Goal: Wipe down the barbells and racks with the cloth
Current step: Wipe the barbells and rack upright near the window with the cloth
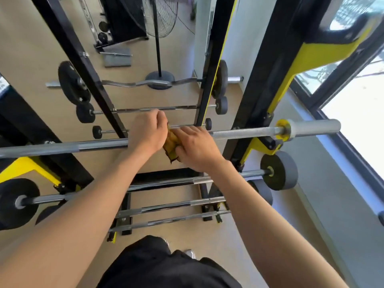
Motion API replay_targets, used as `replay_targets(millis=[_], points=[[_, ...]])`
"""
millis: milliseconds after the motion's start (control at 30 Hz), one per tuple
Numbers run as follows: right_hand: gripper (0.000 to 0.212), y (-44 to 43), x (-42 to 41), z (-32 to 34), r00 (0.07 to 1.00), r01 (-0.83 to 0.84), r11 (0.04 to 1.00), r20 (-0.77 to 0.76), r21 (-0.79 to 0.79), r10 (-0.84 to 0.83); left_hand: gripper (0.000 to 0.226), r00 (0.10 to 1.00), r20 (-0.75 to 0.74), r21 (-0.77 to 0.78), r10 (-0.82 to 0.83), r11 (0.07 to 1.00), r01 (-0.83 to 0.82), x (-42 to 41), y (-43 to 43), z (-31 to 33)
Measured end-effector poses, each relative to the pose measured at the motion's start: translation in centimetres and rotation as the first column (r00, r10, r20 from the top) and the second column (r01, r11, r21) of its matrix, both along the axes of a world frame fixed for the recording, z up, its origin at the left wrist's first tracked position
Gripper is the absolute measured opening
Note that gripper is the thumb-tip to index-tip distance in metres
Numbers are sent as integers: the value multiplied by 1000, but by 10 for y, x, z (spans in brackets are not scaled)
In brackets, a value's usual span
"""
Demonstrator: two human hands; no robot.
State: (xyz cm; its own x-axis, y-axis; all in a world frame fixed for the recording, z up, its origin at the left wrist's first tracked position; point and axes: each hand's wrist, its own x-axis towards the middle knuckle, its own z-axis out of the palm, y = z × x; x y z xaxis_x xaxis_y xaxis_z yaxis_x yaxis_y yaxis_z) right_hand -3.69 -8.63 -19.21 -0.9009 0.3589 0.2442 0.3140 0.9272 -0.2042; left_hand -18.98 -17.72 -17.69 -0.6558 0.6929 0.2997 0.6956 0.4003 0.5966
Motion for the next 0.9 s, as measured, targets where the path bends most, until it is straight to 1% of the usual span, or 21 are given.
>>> replay_targets(millis=[100,167,200,233,267,300,333,367,433,467,500,533,567,633,667,700,767,800,833,867,900], points=[[31,50,63,2,969,245,969,-21,-10,-246,38,984,17,-136,-176,975,177,18,19,-4],[27,68,87,3,889,452,892,-68,-11,-452,34,958,-45,-257,-282,930,261,28,27,-4],[27,69,87,3,812,574,818,-104,-41,-575,30,937,-74,-318,-342,898,303,31,30,-2],[29,66,80,1,711,683,724,-140,-95,-689,24,910,-91,-375,-405,860,346,31,32,0],[31,57,69,-2,610,760,630,-159,-157,-776,17,878,-98,-442,-469,811,383,30,34,2],[33,45,56,-6,543,796,568,-168,-207,-823,13,846,-112,-501,-522,765,405,29,36,4],[36,30,43,-10,540,788,571,-185,-231,-821,16,821,-140,-546,-553,735,402,28,39,5],[38,16,34,-13,604,734,638,-207,-232,-770,22,812,-171,-573,-558,727,378,27,43,2],[43,-3,32,-17,811,500,841,-229,-205,-538,34,844,-189,-563,-502,759,326,27,52,-3],[43,-1,38,-14,871,400,897,-229,-187,-436,38,865,-179,-546,-469,778,309,29,55,-5],[42,8,48,-12,889,363,914,-226,-181,-398,40,879,-177,-535,-444,793,293,31,56,-7],[39,21,59,-10,870,400,897,-230,-190,-436,39,887,-180,-543,-425,795,270,34,57,-7],[35,35,69,-9,806,492,846,-261,-204,-531,37,893,-186,-561,-410,791,246,35,57,-7],[32,47,80,-9,609,694,669,-277,-266,-743,35,902,-189,-590,-387,780,211,37,58,-5],[34,41,72,-11,561,734,618,-262,-281,-786,34,902,-191,-602,-387,772,204,38,59,-4],[39,29,61,-13,588,716,642,-258,-273,-766,34,900,-181,-620,-396,757,208,39,62,-5],[51,0,46,-19,779,525,813,-244,-250,-578,36,889,-177,-625,-424,745,231,44,66,-6],[55,-7,48,-20,846,433,870,-227,-236,-483,37,876,-180,-612,-448,748,257,46,66,-6],[57,-4,55,-20,873,400,893,-212,-204,-440,35,859,-188,-589,-476,755,289,48,64,-6],[57,5,64,-17,861,434,883,-208,-178,-465,31,842,-197,-568,-502,758,319,48,61,-6],[57,15,70,-14,807,525,828,-196,-194,-558,27,827,-218,-552,-519,764,334,48,58,-6]])
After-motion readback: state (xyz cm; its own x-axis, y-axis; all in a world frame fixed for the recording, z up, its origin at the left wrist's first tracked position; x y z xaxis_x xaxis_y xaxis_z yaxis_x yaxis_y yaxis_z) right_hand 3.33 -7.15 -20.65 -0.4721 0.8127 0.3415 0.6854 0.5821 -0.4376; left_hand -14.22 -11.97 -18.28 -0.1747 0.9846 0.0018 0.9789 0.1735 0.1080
